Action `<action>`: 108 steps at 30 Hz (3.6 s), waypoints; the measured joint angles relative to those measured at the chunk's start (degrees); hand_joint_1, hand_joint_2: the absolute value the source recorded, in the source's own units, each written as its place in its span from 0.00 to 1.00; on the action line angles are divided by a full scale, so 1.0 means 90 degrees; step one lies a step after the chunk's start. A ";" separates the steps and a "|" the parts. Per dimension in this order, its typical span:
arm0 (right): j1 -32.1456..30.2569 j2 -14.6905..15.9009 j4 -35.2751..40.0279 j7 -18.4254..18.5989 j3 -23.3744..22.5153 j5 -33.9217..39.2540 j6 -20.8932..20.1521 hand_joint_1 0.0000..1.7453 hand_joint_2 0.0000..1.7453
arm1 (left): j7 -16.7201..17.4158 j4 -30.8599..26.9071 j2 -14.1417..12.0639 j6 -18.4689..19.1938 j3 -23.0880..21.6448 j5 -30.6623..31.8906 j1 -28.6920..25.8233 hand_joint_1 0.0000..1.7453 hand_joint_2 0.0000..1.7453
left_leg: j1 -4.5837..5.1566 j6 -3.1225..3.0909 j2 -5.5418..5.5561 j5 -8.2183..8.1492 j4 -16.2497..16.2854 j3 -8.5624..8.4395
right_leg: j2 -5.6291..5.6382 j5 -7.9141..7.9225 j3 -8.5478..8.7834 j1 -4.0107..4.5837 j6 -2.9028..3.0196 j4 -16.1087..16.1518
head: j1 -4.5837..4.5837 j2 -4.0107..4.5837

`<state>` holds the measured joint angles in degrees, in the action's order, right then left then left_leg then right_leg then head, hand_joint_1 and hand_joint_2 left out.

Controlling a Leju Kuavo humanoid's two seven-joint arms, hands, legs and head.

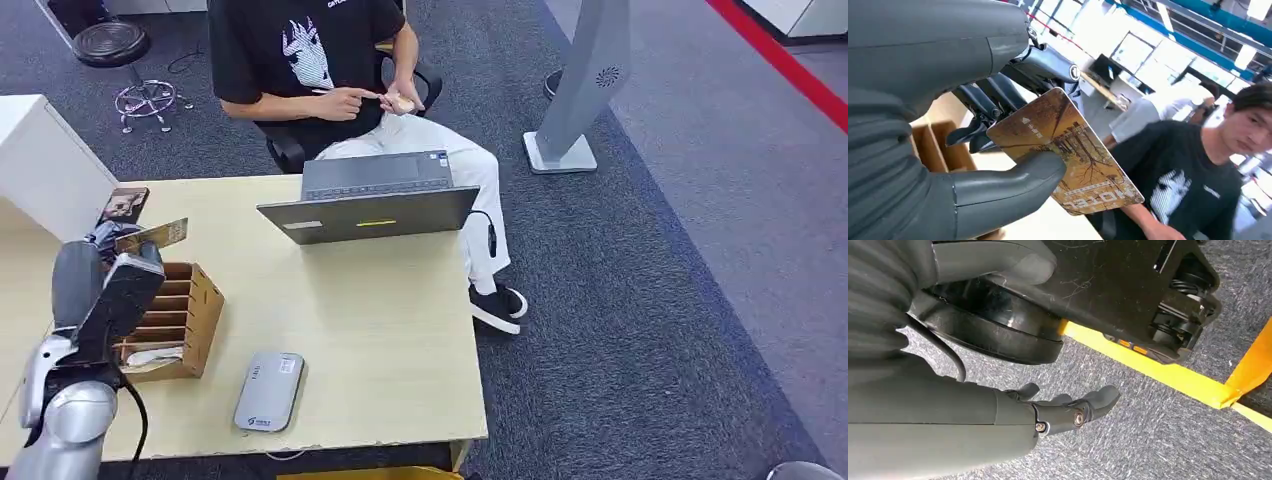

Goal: Pass the card to the sensor for recognition and then transmit it.

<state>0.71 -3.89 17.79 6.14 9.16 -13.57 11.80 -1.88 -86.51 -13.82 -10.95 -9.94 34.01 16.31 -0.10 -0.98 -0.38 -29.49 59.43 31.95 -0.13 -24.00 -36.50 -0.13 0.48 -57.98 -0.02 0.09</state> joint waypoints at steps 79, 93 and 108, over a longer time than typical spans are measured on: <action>-0.0055 0.0175 -0.0342 -0.0462 0.0245 0.0678 0.0000 0.00 1.00 | -0.0135 -0.1520 -0.2905 0.2189 -0.0874 -0.0686 -0.2370 0.00 1.00 | -0.0014 0.0009 -0.0043 -0.0009 -0.0004 0.0006 | 0.0040 -0.0009 -0.0017 0.0010 0.0008 -0.0003 | -0.0005 -0.0002; -0.0047 0.0175 -0.0308 -0.0294 0.0243 0.0690 0.0000 0.00 1.00 | 0.0809 -0.1924 -0.3104 0.1569 -0.0081 -0.0221 -0.3692 0.00 1.00 | -0.0008 0.0003 -0.0040 -0.0014 -0.0003 0.0006 | 0.0035 -0.0009 -0.0012 0.0009 0.0006 0.0003 | -0.0005 0.0000; -0.0046 0.0175 -0.0233 -0.0228 0.0248 0.0707 0.0000 0.00 1.00 | 0.0855 -0.1887 -0.2900 0.1416 0.0075 -0.0037 -0.3619 0.00 1.00 | -0.0008 0.0003 -0.0029 -0.0013 -0.0003 0.0006 | 0.0025 -0.0009 -0.0009 0.0009 0.0006 0.0003 | -0.0005 -0.0002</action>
<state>0.30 -2.32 15.69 4.09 11.39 -7.21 11.80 5.81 -103.49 -39.91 1.79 -9.27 33.68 -16.27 -0.18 -0.95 -0.64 -29.61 59.39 32.00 0.09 -24.08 -36.58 -0.05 0.54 -57.96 -0.07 0.07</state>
